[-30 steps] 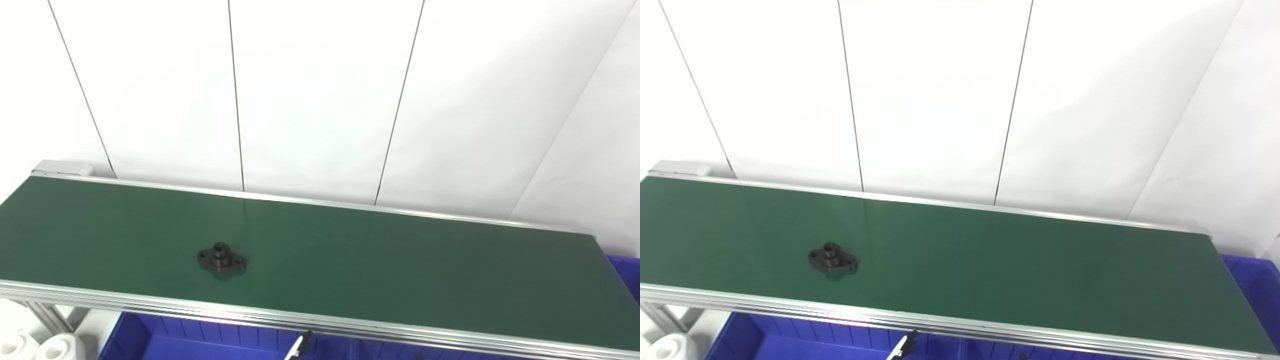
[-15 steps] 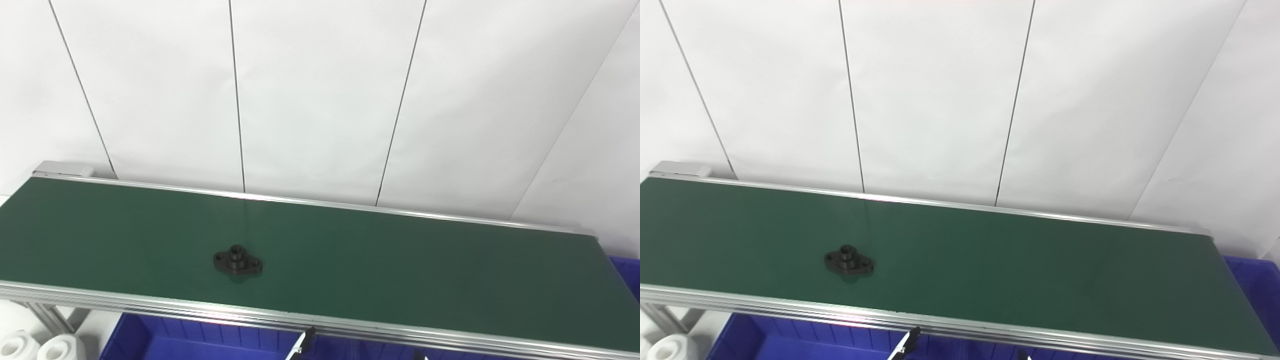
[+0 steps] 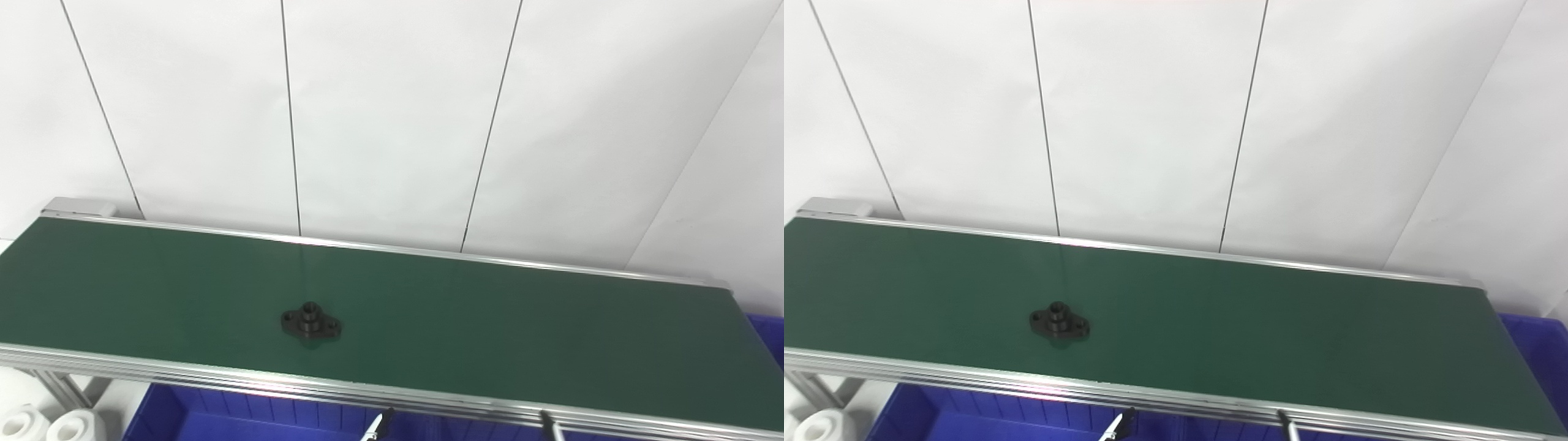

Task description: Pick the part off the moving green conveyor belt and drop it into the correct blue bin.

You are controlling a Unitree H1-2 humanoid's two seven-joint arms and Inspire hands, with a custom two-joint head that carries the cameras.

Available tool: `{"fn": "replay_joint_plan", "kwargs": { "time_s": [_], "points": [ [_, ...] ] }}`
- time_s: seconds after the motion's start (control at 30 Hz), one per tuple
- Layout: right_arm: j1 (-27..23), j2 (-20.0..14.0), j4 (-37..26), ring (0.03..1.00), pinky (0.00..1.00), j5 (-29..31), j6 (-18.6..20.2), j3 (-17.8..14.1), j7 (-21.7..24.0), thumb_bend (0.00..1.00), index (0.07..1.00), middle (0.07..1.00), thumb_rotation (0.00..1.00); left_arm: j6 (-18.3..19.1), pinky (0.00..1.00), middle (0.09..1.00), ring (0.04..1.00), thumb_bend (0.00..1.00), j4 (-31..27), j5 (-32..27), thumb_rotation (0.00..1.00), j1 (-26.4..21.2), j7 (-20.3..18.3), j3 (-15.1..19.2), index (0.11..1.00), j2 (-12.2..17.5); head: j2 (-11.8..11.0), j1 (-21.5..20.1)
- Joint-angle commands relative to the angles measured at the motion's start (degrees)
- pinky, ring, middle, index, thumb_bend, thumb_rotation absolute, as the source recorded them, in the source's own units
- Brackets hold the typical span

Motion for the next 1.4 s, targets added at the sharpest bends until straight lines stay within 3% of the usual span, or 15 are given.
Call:
{"fn": "replay_joint_plan", "kwargs": {
  "time_s": [0.0, 0.23, 0.53, 0.77, 1.03, 1.23, 1.37],
  "points": [
    [0.3, 0.2, -4.5, 0.988, 0.99, -1.0, -2.5, -1.9, 0.3, 0.76, 1.000, 0.993, 0.91, -2.1, 0.88, 1.000, 0.973, 0.84, -1.1, -0.3, 0.61, -1.0, 0.5, -0.3, 1.000, -0.7, 0.1, 0.0],
    [-3.1, -1.4, -14.1, 0.952, 0.99, 0.9, 1.9, -6.6, 7.2, 0.73, 1.000, 0.970, 0.75, -2.1, 0.85, 1.000, 0.958, 0.85, -0.2, 0.6, 0.61, -2.0, 1.3, -1.3, 1.000, -0.8, 1.2, 0.4],
    [-10.0, -2.5, -20.3, 0.914, 0.91, 0.3, 14.8, -10.3, 16.5, 0.75, 0.976, 0.922, 0.64, -2.1, 0.85, 1.000, 0.963, 0.85, -0.6, 2.1, 0.63, -2.0, 0.5, -1.0, 1.000, -1.4, 2.6, 4.4],
    [-14.7, -2.5, -22.4, 0.929, 0.90, -0.8, 22.8, -9.9, 22.2, 0.71, 0.971, 0.932, 0.56, -2.1, 0.84, 1.000, 0.951, 0.84, -0.9, 2.3, 0.60, -2.0, -0.2, -0.7, 1.000, -1.8, 4.2, 5.2],
    [-20.0, -3.5, -22.3, 0.899, 0.88, -3.7, 28.0, -9.2, 27.0, 0.72, 0.943, 0.908, 0.48, -1.7, 0.84, 1.000, 0.948, 0.83, -2.3, 3.2, 0.61, -1.3, -1.8, 0.6, 1.000, -2.5, 6.0, 6.2],
    [-24.1, -3.4, -21.5, 0.853, 0.83, -5.8, 31.0, -8.0, 29.4, 0.73, 0.917, 0.870, 0.41, -1.8, 0.87, 1.000, 0.964, 0.82, -3.1, 3.4, 0.63, -0.8, -2.8, 1.3, 1.000, -2.6, 7.8, 3.8],
    [-28.2, -2.9, -20.6, 0.803, 0.75, -9.2, 34.5, -6.0, 31.4, 0.75, 0.883, 0.831, 0.37, -1.8, 0.92, 1.000, 0.992, 0.80, -3.3, 3.6, 0.67, -0.6, -3.0, 1.6, 1.000, -2.7, 10.2, -0.7]
  ]
}}
